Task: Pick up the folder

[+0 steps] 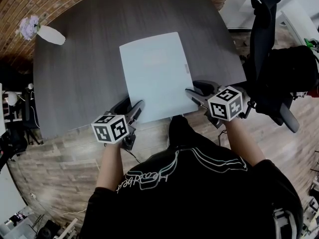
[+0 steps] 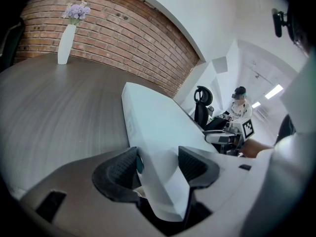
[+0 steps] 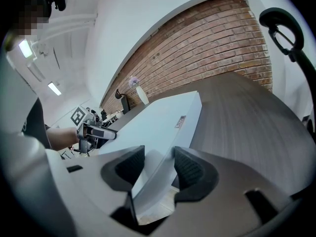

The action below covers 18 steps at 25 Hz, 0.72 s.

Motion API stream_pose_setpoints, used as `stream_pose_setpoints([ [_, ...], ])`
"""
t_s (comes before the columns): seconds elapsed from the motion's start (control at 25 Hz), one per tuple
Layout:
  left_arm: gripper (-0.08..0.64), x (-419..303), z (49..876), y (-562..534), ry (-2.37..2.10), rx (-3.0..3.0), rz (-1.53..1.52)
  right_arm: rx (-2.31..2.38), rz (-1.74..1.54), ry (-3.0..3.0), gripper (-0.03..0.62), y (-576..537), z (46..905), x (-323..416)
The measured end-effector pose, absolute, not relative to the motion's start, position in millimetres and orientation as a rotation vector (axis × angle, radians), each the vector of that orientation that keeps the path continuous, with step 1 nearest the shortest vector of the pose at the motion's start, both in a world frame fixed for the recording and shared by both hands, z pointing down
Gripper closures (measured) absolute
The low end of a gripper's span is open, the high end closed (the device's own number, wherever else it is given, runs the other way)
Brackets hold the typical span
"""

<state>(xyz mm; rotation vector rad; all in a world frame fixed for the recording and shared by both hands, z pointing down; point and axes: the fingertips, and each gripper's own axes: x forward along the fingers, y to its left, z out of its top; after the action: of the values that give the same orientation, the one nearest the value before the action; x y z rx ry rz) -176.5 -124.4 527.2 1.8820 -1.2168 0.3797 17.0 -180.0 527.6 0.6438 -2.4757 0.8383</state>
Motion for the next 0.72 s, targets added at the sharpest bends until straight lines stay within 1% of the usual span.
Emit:
stream_pose_setpoints([
  [0.72, 0.298, -166.1, 527.8, -88.0, -1.225, 1.865, 0.375, 0.642, 0.843, -2.481, 0.423, -146.4, 527.8, 27.0],
])
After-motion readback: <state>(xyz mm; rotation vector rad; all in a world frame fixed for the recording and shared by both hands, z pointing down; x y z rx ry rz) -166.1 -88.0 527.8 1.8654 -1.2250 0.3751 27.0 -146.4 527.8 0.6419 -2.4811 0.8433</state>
